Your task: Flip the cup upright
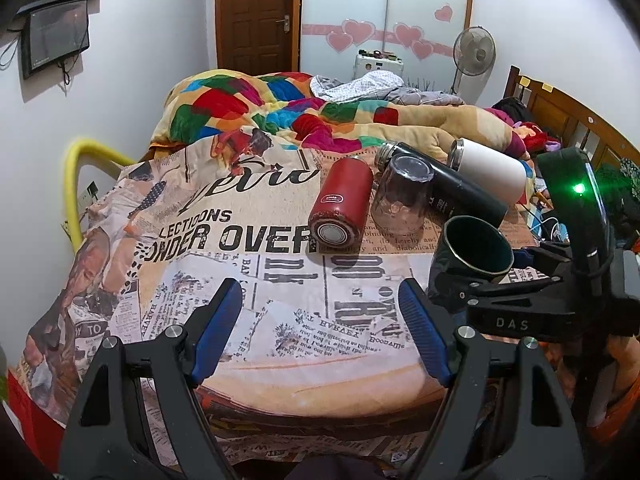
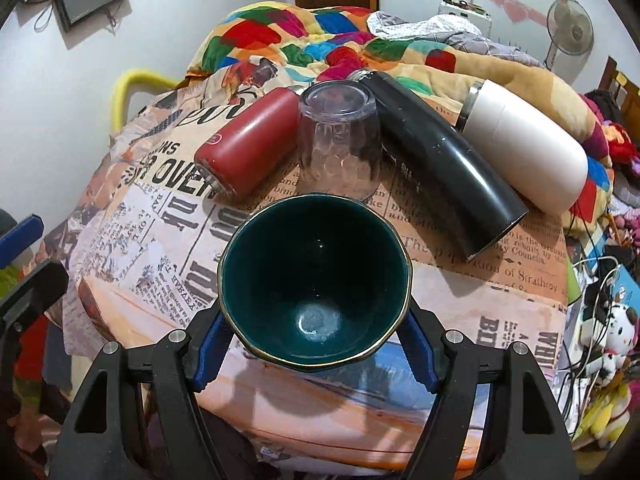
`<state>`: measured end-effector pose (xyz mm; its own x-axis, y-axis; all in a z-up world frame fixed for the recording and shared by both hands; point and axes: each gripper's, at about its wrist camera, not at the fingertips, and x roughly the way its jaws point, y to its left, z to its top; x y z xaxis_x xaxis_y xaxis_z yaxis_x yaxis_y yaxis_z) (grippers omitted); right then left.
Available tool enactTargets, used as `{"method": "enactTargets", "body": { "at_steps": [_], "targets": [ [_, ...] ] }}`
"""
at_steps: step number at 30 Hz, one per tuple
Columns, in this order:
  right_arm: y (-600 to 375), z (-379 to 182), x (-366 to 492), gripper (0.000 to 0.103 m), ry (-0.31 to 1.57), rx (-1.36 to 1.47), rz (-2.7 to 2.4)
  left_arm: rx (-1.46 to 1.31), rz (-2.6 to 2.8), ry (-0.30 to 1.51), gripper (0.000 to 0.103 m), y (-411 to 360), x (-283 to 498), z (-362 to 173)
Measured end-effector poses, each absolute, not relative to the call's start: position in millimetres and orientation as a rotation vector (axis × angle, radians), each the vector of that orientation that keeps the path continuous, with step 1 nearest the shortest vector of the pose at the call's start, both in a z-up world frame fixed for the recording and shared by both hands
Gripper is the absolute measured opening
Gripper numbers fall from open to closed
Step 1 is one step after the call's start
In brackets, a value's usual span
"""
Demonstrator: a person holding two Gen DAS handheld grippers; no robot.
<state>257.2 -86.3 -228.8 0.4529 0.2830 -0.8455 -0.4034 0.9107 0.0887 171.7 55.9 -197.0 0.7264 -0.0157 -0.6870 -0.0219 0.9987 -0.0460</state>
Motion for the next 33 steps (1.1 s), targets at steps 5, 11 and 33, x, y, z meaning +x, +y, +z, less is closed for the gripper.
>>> {"method": "enactTargets", "body": {
  "at_steps": [5, 11, 33],
  "targets": [
    [-89, -230, 255, 0.077, 1.041, -0.108, 0.444, -0.057, 0.006, 0.753, 0.08, 56, 168, -192],
    [-94, -219, 240, 0.077, 1.01, -0.134, 0.451, -0.057, 0.009, 0.717, 0.08, 54, 157, -173],
    [-185, 1, 82, 0.079, 0.252, 0.054, 0.427, -0.051, -0.067, 0.198, 0.082, 0, 32, -1]
  ]
}}
